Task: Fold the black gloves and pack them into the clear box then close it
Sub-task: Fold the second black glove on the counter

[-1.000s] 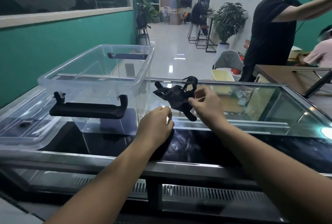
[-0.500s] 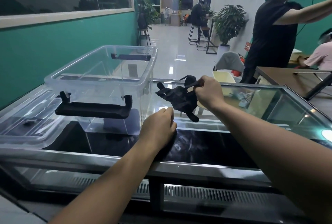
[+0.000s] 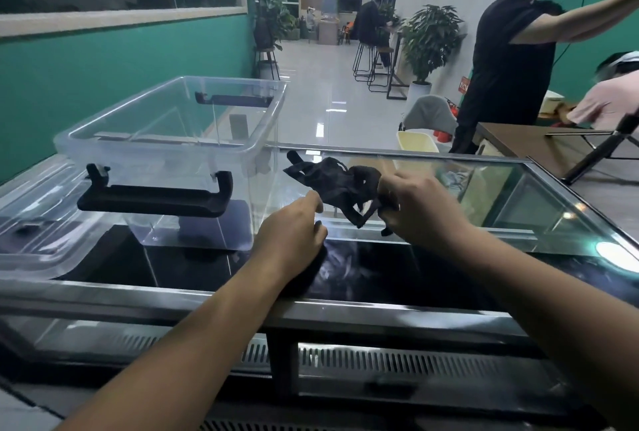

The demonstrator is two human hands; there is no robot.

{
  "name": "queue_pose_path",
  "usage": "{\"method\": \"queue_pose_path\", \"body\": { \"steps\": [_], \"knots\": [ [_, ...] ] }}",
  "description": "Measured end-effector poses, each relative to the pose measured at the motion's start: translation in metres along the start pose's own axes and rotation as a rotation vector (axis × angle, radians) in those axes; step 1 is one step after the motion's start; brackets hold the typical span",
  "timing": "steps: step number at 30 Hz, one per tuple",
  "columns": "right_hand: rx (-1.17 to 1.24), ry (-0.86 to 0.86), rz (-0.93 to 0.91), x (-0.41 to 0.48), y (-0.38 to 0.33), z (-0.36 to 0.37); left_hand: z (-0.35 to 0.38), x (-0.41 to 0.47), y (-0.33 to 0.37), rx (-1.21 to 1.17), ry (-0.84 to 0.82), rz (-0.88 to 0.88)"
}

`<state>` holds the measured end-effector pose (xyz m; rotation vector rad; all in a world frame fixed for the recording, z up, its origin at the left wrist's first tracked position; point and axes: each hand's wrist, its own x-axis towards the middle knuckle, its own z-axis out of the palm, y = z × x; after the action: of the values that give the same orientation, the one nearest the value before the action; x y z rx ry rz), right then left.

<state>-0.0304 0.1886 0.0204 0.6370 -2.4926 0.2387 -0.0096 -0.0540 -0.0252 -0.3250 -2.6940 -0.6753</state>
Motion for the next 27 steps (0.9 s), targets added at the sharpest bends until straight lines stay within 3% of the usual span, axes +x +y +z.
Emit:
{"method": "queue_pose_path", "body": {
  "steps": [7, 13, 17, 20, 24, 27],
  "knots": [
    [-0.074, -0.227, -0.032, -0.033, -0.025, -0.007, 0.002, -0.001, -0.002, -0.044, -0.018, 0.087],
    [0.099, -0.292, 0.021, -0.045, -0.041, -0.011, 0.004, -0.001, -0.003, -0.111, -0.089, 0.204],
    [0.436, -0.19, 0.157, -0.041, -0.03, -0.02, 0.004, 0.0, -0.005, -0.126, -0.139, 0.227],
    [0.464, -0.079, 0.343, -0.039, -0.009, -0.017, 0.003, 0.0, -0.005, -0.134, -0.165, 0.222],
    [0.565, -0.262, 0.581, -0.039, 0.01, -0.007, 0.005, 0.0, -0.004, -0.12, -0.225, 0.274],
    [0.712, -0.33, 0.606, -0.04, 0.009, -0.009, 0.008, 0.002, -0.006, -0.07, -0.241, 0.29]
  ]
}}
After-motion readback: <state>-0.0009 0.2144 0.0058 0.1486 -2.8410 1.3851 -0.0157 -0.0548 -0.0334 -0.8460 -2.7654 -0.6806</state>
